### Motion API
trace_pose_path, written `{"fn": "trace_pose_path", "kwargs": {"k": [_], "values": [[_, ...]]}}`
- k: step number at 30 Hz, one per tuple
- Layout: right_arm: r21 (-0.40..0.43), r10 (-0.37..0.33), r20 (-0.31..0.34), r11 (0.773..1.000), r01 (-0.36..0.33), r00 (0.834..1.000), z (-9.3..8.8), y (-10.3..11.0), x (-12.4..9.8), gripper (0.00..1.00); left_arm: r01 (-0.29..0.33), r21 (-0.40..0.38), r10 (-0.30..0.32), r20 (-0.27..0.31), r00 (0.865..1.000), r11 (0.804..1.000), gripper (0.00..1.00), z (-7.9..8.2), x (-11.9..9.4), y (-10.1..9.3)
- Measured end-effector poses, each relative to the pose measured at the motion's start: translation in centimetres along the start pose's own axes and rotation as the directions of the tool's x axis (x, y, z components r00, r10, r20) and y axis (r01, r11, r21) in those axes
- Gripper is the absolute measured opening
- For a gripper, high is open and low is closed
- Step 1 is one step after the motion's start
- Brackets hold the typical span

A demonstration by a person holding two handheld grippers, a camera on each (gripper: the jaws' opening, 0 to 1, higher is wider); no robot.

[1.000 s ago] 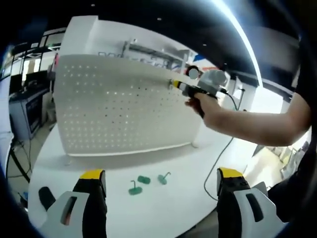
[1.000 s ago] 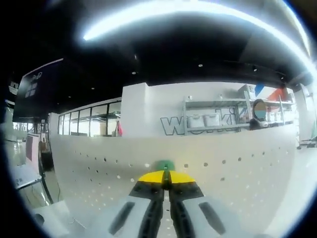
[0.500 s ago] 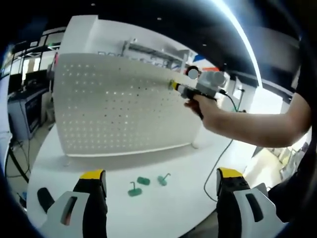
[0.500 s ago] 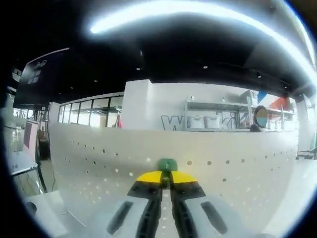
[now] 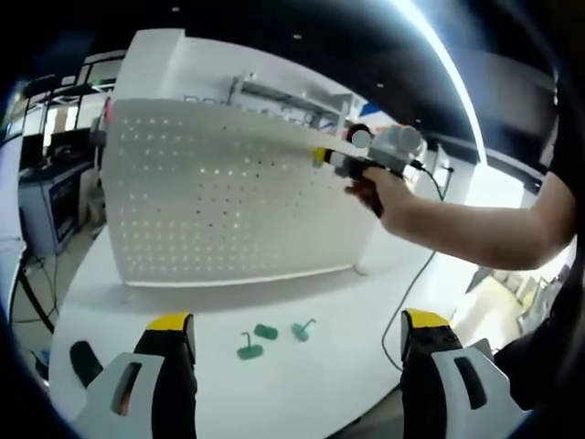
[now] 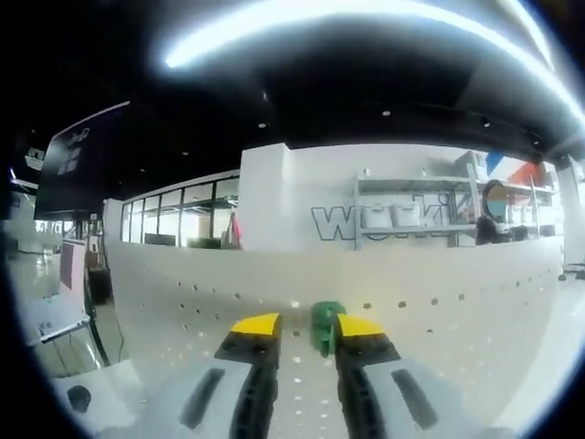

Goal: Insert the hook assembly into the mounting plate slot until the hook locks in place.

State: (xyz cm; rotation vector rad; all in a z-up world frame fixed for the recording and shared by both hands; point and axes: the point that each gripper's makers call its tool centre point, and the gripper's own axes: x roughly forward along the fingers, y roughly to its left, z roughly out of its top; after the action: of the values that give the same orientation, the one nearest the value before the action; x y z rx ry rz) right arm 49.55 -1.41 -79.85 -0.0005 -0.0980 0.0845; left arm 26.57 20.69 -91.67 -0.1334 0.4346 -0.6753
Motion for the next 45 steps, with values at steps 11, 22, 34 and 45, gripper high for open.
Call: {"fn": "trace_pose_path", "kwargs": {"k": [11,22,34,45], "values": [[0.008,-0.009,-0.019,1.0,0.01,1.0,0.0,-1.0,-1.5,0.23,-0.011,0.008,0.011,0.0,1.0,1.0,0.95,-0.1,-0.7,0.0],[0.031,0.013,-0.06,0.999,-0.012,0.998,-0.9,-1.4,-4.0,0.27,-0.006,0.018,0.006,-0.008,1.0,1.0,0.96,-0.4,-0.9,-0.7],[0.084,0.084,-0.188,0.994,-0.069,0.979,-5.1,-1.3,-9.3,0.33,0.01,0.028,-0.009,-0.033,0.999,1.0,0.97,-1.0,-1.1,-1.7],[0.029,0.175,-0.3,0.984,-0.175,0.938,-7.8,-0.3,-14.9,0.35,0.007,0.022,-0.006,-0.038,0.999,1.0,0.97,-1.5,-1.3,-1.9]]}}
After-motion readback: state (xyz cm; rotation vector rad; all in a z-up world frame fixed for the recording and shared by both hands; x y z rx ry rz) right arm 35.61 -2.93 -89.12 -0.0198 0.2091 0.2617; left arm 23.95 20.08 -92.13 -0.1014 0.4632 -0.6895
